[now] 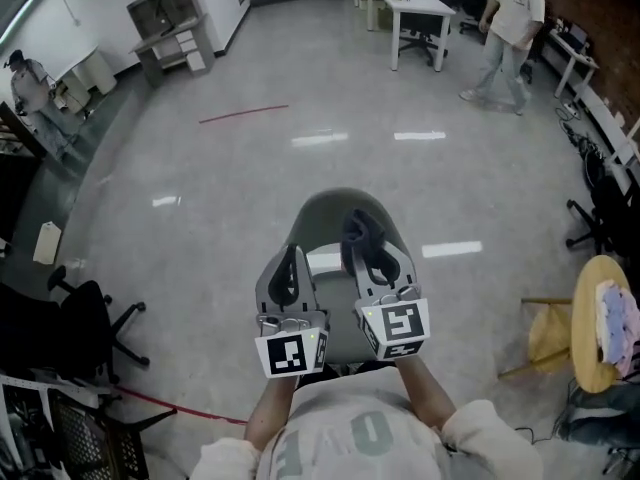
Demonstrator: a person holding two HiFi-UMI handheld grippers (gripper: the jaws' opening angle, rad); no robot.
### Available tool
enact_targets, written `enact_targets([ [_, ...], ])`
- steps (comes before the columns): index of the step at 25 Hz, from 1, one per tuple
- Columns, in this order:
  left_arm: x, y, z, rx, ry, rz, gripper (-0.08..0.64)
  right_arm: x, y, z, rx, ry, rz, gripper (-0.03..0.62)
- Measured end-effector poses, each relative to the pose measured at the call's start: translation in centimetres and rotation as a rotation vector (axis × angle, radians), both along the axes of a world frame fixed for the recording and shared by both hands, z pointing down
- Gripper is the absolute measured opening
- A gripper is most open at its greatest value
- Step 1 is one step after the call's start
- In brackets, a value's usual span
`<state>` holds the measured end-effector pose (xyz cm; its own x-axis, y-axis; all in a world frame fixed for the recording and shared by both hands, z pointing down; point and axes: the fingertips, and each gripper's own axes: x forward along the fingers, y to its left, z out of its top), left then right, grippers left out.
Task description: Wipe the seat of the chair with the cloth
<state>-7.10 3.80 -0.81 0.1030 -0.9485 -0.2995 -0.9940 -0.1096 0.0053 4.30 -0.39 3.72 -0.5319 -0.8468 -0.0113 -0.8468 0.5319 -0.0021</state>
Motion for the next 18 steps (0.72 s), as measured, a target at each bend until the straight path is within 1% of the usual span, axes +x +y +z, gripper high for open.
enact_targets([
  [7,-0.5,0.3,-1.9,0.035,-0.013,-0.006,0.015,-1.0,0.4,-1.6,0.035,-0.005,-0.016,0.057],
  [10,-0.7,0.3,-2.7,0.050,-0.023,-0.001,0.015,-1.4,0.4,-2.1,0.049,0.008,-0.026,0.057],
  [14,-0.3,0.1,-3.0,0.055,-0.048,0.015,0.015,-1.9,0.3,-2.6,0.070,0.026,-0.048,0.057],
  [18,0.1,-0.1,-3.3,0.056,-0.051,0.017,0.015,-2.1,0.3,-3.0,0.075,0.034,-0.061,0.057],
])
